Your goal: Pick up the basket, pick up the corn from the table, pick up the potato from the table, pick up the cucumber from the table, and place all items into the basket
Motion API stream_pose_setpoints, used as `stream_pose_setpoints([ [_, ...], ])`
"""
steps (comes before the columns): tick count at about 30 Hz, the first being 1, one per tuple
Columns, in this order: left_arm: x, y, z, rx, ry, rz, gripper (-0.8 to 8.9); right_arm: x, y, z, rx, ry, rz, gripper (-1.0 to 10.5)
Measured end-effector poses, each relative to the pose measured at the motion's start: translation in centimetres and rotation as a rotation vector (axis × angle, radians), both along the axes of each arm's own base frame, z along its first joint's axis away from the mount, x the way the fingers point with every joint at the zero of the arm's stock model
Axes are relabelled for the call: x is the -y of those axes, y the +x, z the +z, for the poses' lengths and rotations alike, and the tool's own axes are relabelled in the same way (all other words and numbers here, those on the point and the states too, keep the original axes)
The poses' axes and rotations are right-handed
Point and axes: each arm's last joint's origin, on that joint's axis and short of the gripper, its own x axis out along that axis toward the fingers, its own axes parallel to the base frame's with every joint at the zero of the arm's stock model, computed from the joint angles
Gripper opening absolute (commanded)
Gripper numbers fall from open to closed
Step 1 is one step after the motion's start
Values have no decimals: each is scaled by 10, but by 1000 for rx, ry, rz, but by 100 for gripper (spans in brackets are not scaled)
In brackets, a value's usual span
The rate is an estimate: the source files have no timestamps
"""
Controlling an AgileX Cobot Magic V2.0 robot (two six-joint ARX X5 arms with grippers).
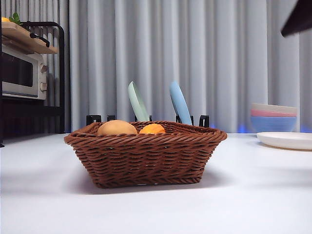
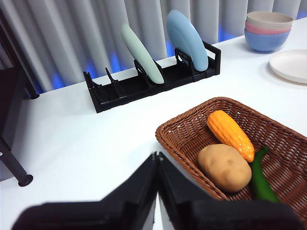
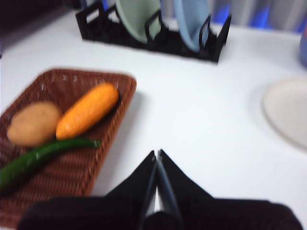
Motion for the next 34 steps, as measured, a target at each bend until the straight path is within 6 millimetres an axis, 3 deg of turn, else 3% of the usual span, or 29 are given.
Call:
stream_pose_setpoints([
  [8,-1,-2,-12,-112,57,0,-3,1,-1,0,-35,84,-41,2],
  [19,-7,-9,-13,-125,64,15,-3,1,-1,0,-39,90,-44,2],
  [25,-28,-25,-9,36,-41,78,-3,1,-1,0,-41,89,-44,2],
  [28,-36,-24,-26,122,-67,159,-3,1,-1,0,-41,89,-44,2],
  [34,-46,-17,-84,148,-78,225,-3,1,-1,0,-41,89,-44,2],
])
